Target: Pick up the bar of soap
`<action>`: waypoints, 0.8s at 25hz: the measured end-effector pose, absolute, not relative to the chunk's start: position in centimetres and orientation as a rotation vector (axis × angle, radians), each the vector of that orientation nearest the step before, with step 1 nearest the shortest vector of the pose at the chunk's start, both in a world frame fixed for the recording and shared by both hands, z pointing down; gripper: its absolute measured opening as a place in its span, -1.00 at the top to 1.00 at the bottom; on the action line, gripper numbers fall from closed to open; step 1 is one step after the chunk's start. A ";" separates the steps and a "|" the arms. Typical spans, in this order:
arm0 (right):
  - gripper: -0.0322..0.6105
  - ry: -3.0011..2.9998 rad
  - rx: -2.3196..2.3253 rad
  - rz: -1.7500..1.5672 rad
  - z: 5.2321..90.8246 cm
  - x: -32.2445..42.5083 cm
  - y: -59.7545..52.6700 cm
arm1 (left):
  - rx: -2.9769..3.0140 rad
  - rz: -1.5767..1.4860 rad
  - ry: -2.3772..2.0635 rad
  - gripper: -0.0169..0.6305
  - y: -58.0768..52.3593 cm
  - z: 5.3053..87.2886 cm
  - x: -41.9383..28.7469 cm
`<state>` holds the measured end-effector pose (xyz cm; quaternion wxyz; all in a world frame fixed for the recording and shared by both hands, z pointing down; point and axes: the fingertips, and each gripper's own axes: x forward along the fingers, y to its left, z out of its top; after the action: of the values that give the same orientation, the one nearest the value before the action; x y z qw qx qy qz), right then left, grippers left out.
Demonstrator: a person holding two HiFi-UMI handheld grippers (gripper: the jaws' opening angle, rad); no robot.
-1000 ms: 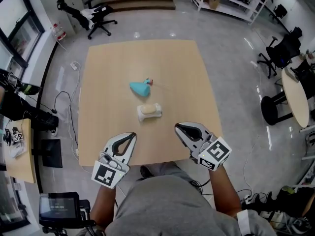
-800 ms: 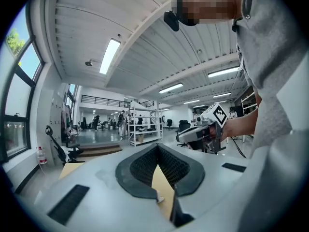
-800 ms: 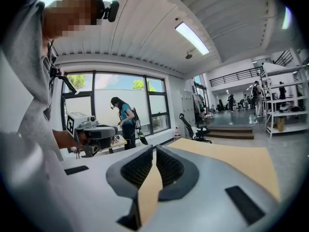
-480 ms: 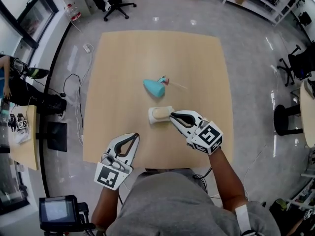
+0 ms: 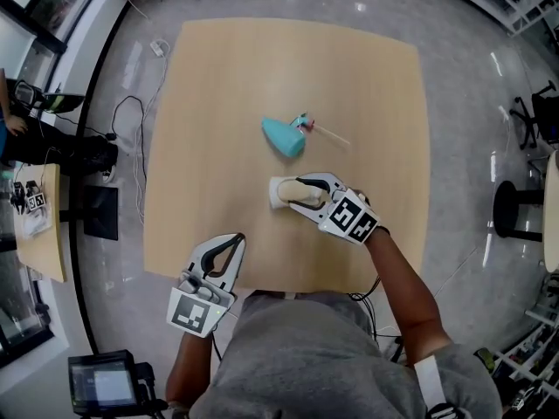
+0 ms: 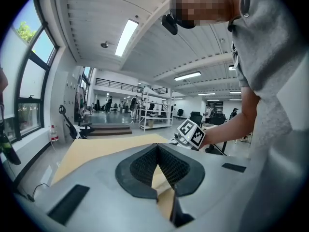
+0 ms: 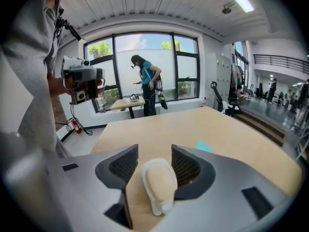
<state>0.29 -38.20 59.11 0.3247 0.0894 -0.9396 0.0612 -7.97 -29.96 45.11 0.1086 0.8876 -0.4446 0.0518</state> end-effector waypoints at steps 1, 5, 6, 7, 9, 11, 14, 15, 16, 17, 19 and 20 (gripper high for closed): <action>0.25 -2.442 0.204 0.151 60.4 0.2 -38.3 | 2.599 0.160 -1.311 0.93 -30.0 45.5 -8.1; 0.15 -2.354 0.108 0.086 64.8 0.3 -38.6 | 2.563 0.187 -1.307 0.93 -30.2 47.0 -8.2; 0.14 -2.333 0.089 0.074 65.7 0.4 -38.7 | 2.558 0.190 -1.306 0.93 -30.3 47.3 -8.1; 0.13 -2.313 0.071 0.064 66.5 0.5 -38.7 | 2.552 0.191 -1.306 0.93 -30.3 47.5 -8.1; 0.11 -2.275 0.037 0.047 68.1 0.7 -38.7 | 2.535 0.196 -1.308 0.93 -30.2 47.9 -8.1; 0.11 -2.240 0.000 0.035 69.6 0.8 -38.6 | 2.516 0.202 -1.311 0.93 -30.1 48.4 -8.2; 0.11 -2.195 -0.052 0.022 71.5 0.8 -38.5 | 2.499 0.216 -1.313 0.93 -30.0 49.0 -8.5; 0.09 -2.189 -0.063 0.025 71.9 0.8 -38.6 | 2.493 0.220 -1.313 0.93 -29.9 49.1 -8.6; 0.07 -2.187 -0.073 0.031 72.0 0.7 -38.7 | 2.489 0.223 -1.315 0.93 -29.9 49.2 -8.6; 0.06 -2.187 -0.082 0.036 72.1 0.7 -38.7 | 2.486 0.223 -1.317 0.93 -29.8 49.3 -8.7; 0.06 -2.185 -0.097 0.040 72.1 0.6 -38.6 | 2.484 0.221 -1.320 0.93 -29.6 49.4 -8.9; 0.06 -2.182 -0.102 0.043 72.2 0.6 -38.6 | 2.485 0.219 -1.321 0.93 -29.5 49.4 -8.9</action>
<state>0.58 -38.60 72.22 0.4604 -0.0415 -0.8866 0.0176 -8.93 -29.54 49.44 0.1588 0.8691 -0.4621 0.0768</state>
